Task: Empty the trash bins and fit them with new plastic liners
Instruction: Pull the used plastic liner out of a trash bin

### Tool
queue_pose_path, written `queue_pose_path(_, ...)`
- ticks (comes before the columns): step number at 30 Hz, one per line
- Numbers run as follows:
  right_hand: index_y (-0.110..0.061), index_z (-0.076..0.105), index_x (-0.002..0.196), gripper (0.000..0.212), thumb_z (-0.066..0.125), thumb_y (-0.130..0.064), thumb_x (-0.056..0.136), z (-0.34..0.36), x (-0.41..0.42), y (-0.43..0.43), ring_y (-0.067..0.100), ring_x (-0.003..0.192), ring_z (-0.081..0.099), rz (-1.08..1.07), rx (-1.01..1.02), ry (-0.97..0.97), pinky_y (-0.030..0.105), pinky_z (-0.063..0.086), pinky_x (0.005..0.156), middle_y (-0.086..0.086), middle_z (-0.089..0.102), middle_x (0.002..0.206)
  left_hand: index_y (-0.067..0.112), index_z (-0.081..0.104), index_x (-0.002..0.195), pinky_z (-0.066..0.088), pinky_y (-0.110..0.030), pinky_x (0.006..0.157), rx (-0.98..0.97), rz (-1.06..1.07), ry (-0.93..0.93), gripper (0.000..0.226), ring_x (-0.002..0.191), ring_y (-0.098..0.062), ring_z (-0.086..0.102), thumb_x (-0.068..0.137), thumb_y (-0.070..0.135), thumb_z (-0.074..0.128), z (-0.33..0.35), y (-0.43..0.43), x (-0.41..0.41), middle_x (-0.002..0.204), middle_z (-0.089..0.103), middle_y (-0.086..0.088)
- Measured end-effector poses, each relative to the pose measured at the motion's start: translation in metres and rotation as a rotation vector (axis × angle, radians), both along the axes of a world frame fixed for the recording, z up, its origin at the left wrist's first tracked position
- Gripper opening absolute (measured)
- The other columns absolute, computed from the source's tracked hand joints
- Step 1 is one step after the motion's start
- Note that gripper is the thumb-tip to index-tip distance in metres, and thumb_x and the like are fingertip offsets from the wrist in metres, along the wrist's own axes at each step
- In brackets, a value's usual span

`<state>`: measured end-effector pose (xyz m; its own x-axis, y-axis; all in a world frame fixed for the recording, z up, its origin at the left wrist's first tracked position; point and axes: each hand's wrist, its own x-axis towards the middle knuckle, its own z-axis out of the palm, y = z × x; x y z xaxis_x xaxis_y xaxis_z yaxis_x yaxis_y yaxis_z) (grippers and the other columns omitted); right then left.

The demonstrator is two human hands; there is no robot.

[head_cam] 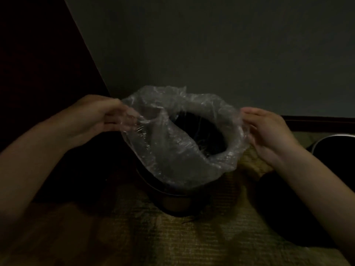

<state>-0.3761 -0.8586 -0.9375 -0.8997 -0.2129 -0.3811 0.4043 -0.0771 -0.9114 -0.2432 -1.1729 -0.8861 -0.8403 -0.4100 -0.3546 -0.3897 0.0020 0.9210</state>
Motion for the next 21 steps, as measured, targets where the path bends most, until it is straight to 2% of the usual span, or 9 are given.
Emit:
queue_pose_path(3, -0.013, 0.068, 0.105, 0.017, 0.065, -0.005, 0.090, 0.027, -0.013, -0.002, 0.010, 0.067, 0.069, 0.009, -0.027, 0.066, 0.021, 0.055, 0.054, 0.003, 0.075, 0.083, 0.002, 0.066, 0.094, 0.051, -0.017, 0.047, 0.226, 0.044, 0.166, 0.022, 0.057, -0.008, 0.064, 0.090, 0.009, 0.045, 0.019, 0.005, -0.009, 0.090, 0.076, -0.007)
queue_pose_path(6, -0.012, 0.068, 0.112, 0.031, 0.072, -0.004, 0.082, 0.060, -0.018, 0.001, 0.016, 0.079, 0.068, 0.120, -0.042, 0.049, 0.021, 0.056, 0.060, 0.011, 0.075, 0.100, 0.011, 0.071, 0.072, 0.039, -0.013, 0.038, 0.392, 0.096, 0.149, 0.034, 0.041, -0.002, 0.046, 0.088, 0.007, 0.042, 0.041, 0.015, -0.014, 0.058, 0.063, 0.003)
queue_pose_path(7, -0.012, 0.068, 0.115, 0.040, 0.076, -0.006, 0.076, 0.069, -0.019, 0.004, 0.018, 0.084, 0.066, 0.162, -0.057, 0.005, 0.020, 0.057, 0.061, 0.014, 0.074, 0.108, 0.011, 0.071, 0.074, 0.035, -0.011, 0.036, 0.418, 0.065, 0.131, 0.033, 0.038, -0.002, 0.042, 0.088, 0.005, 0.041, 0.051, 0.021, -0.013, 0.054, 0.061, 0.004)
queue_pose_path(10, -0.008, 0.063, 0.123, 0.060, 0.079, -0.004, 0.066, 0.087, -0.014, 0.006, 0.017, 0.081, 0.071, 0.320, -0.030, -0.176, 0.021, 0.058, 0.057, 0.014, 0.072, 0.114, 0.015, 0.048, 0.074, 0.028, -0.011, 0.033, 0.410, 0.090, 0.086, 0.020, 0.038, -0.001, 0.036, 0.085, -0.001, 0.050, 0.064, 0.033, -0.005, 0.066, 0.068, 0.002)
queue_pose_path(12, 0.001, 0.065, 0.120, 0.044, 0.071, 0.002, 0.077, 0.089, -0.003, 0.000, 0.017, 0.071, 0.069, 0.454, -0.008, -0.305, 0.021, 0.057, 0.054, 0.018, 0.072, 0.104, 0.016, 0.041, 0.072, 0.023, -0.014, 0.032, 0.356, 0.174, 0.049, 0.029, 0.038, -0.005, 0.033, 0.083, -0.010, 0.048, 0.060, 0.038, 0.002, 0.076, 0.071, -0.002)
queue_pose_path(14, 0.006, 0.069, 0.108, 0.026, 0.068, 0.005, 0.081, 0.087, 0.006, -0.004, 0.014, 0.059, 0.066, 0.512, 0.121, -0.347, 0.018, 0.053, 0.048, 0.016, 0.071, 0.084, 0.013, 0.047, 0.077, 0.026, -0.016, 0.034, 0.159, 0.192, -0.028, 0.026, 0.044, -0.012, 0.039, 0.085, -0.011, 0.045, 0.052, 0.041, 0.008, 0.073, 0.062, -0.008)
queue_pose_path(16, -0.001, 0.073, 0.084, 0.004, 0.071, 0.002, 0.083, 0.082, 0.009, -0.002, 0.010, 0.048, 0.061, 0.506, 0.461, -0.124, 0.020, 0.048, 0.042, 0.009, 0.068, 0.066, 0.013, 0.056, 0.085, 0.041, -0.022, 0.047, -0.162, 0.184, -0.089, 0.016, 0.063, -0.020, 0.056, 0.088, -0.003, 0.055, 0.041, 0.036, 0.016, 0.080, 0.061, -0.007)
queue_pose_path(18, -0.013, 0.069, 0.072, 0.020, 0.066, -0.007, 0.090, 0.080, 0.007, 0.005, 0.011, 0.049, 0.060, 0.410, 0.847, 0.251, 0.022, 0.044, 0.046, 0.002, 0.064, 0.058, 0.019, 0.057, 0.094, 0.053, -0.034, 0.066, -0.579, 0.107, -0.123, 0.014, 0.082, -0.022, 0.063, 0.089, 0.006, 0.058, 0.036, 0.024, 0.030, 0.087, 0.066, 0.000)
queue_pose_path(21, -0.014, 0.066, 0.074, 0.023, 0.060, -0.011, 0.096, 0.082, 0.001, 0.018, 0.015, 0.055, 0.061, 0.240, 0.842, 0.319, 0.021, 0.044, 0.044, 0.006, 0.066, 0.068, 0.028, 0.048, 0.121, 0.055, -0.043, 0.074, -0.961, -0.020, -0.169, 0.035, 0.091, -0.027, 0.064, 0.091, 0.009, 0.052, 0.029, 0.006, 0.049, 0.103, 0.067, -0.002)
